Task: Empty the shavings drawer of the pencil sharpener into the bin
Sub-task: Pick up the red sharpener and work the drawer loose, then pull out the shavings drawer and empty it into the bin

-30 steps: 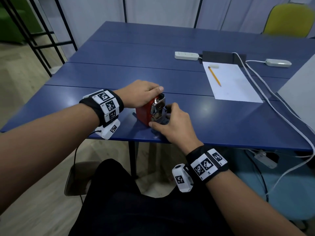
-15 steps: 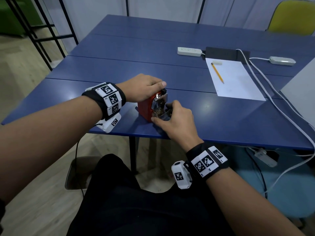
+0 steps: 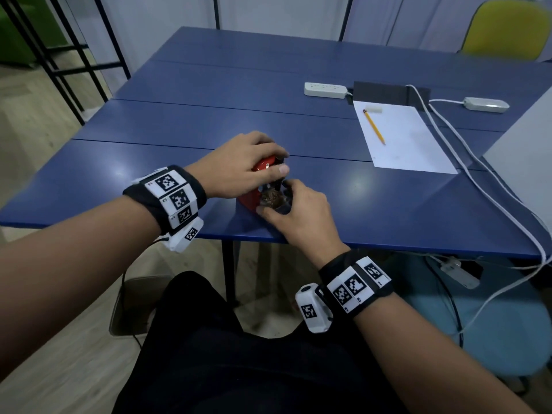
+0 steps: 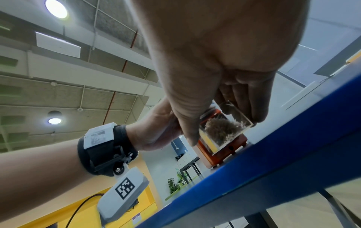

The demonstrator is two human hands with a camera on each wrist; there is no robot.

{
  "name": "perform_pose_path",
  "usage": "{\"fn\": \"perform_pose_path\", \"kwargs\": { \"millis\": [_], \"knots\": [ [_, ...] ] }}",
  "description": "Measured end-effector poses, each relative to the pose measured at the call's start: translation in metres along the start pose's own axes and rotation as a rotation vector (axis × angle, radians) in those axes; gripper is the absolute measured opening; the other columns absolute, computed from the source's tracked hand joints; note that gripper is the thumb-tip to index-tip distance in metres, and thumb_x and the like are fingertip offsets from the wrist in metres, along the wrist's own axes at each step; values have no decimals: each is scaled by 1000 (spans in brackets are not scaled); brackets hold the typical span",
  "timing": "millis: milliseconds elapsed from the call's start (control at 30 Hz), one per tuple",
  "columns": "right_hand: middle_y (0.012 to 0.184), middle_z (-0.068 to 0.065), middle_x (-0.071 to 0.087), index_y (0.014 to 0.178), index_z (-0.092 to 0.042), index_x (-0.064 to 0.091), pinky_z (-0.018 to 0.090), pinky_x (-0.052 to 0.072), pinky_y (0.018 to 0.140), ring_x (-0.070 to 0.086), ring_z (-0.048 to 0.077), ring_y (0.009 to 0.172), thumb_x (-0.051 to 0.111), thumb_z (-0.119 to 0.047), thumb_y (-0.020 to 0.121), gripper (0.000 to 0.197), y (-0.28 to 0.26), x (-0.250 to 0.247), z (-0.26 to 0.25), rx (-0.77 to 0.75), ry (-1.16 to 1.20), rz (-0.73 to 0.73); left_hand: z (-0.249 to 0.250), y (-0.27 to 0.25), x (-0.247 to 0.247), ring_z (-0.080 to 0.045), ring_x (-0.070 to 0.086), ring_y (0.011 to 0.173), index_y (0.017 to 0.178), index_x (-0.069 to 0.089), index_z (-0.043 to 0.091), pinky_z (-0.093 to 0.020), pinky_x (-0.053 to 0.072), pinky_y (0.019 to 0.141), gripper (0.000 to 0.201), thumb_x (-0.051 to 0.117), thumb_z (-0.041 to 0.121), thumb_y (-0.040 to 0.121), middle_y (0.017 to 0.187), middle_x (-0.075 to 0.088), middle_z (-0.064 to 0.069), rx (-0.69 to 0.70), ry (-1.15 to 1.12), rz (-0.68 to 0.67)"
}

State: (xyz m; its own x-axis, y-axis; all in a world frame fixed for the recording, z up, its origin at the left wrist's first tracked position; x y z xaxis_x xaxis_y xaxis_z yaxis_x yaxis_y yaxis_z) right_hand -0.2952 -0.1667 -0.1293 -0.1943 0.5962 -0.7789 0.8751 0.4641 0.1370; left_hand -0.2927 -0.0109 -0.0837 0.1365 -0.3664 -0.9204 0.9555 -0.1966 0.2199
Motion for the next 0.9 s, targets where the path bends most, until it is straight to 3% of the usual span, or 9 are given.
{"fn": "perform_pose_path", "kwargs": {
  "millis": [100, 300, 567, 733, 900],
  "knots": [
    [123, 3, 77, 132, -19, 65, 45, 57, 97, 72, 28, 113, 78, -59, 88, 62, 1, 1, 1, -9, -15, 16, 0, 0, 1, -23, 61, 118, 133, 66, 30, -41, 50, 103, 52, 50, 65, 98, 132, 61, -3, -12, 61, 18],
    [125, 4, 77, 137, -17, 64, 50, 60, 99, 73, 27, 115, 78, -61, 87, 68, 1, 0, 8, -2, 11, 20, 1, 5, 2, -23, 62, 103, 129, 67, 29, -34, 50, 88, 49, 51, 62, 97, 123, 61, -4, -14, 112, 39],
    [128, 3, 77, 142, -17, 64, 36, 58, 99, 72, 22, 117, 83, -62, 83, 76, -8, -16, 29, 35, -24, 68, -16, 21, -2, -30, 62, 104, 128, 67, 26, -37, 49, 94, 54, 48, 65, 94, 120, 60, -9, -93, 66, 36],
    [129, 2, 76, 142, -17, 63, 42, 60, 100, 71, 22, 118, 82, -64, 83, 77, -8, -20, 33, 26, -54, 51, -10, 34, -1, -32, 62, 97, 122, 69, 27, -41, 51, 92, 46, 52, 62, 96, 113, 59, -9, -98, 75, 60],
    [135, 3, 73, 144, -18, 61, 44, 57, 103, 68, 24, 123, 81, -62, 84, 77, -9, -17, 43, 26, -78, -4, -16, 24, 1, -32, 59, 94, 118, 70, 22, -39, 50, 86, 41, 57, 54, 96, 106, 57, -9, -182, 42, 236]
  ]
}}
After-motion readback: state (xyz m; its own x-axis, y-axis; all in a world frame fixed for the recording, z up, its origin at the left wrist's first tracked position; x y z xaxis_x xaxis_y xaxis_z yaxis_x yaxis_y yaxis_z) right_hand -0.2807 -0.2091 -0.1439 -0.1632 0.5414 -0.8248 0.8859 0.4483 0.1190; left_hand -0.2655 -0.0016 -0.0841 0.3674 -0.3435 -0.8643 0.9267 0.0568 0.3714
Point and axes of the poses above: each hand's wrist, its own y-axis towards the middle knuckle, its own x-axis out of the palm, z = x × y, the point moved 7 cm from there along y, towards the middle knuckle
